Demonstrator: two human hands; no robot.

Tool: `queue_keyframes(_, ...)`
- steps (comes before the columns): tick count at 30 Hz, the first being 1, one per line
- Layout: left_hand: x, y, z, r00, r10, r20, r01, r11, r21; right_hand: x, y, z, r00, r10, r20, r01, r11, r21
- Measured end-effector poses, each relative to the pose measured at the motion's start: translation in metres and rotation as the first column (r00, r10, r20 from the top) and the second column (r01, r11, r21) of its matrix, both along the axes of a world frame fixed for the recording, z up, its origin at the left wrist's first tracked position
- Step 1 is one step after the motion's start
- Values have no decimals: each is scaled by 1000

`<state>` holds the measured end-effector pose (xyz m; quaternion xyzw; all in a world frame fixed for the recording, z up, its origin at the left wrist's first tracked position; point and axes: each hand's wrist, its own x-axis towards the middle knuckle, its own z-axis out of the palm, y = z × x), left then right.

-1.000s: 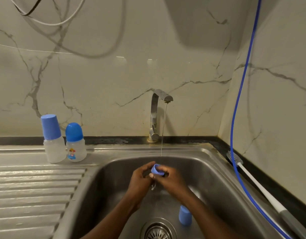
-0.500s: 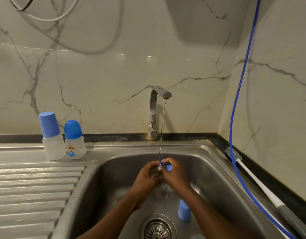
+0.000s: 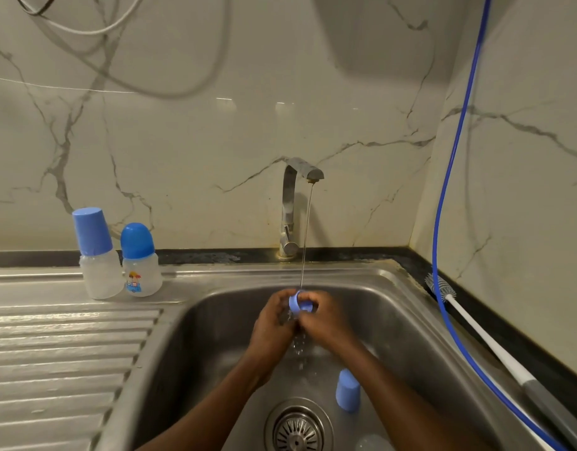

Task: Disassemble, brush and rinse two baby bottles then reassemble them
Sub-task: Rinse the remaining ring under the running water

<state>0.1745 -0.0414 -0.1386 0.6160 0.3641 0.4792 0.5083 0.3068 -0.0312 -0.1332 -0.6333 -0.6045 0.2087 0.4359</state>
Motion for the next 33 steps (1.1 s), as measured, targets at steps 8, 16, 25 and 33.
queue_keyframes(8, 3, -3, 0, 1000, -12, 9, 13, 998, -63, 2, 0, -1, 998, -63, -27, 65, 996, 61)
queue_keyframes(16, 1, 0, -3, 1000, 14, 2, -14, 997, -79, 1, -3, 2, 994, 27, 110, -35, 996, 77)
queue_keyframes(25, -4, 1, 3, 979, 16, 205, 38, 966, -254, 3, -3, 2, 992, 127, -9, -127, 992, 8)
queue_keyframes(33, 1, -3, 6, 951, -10, 309, 105, 951, -292, -4, -4, 2, 991, -27, -132, 32, 999, 35)
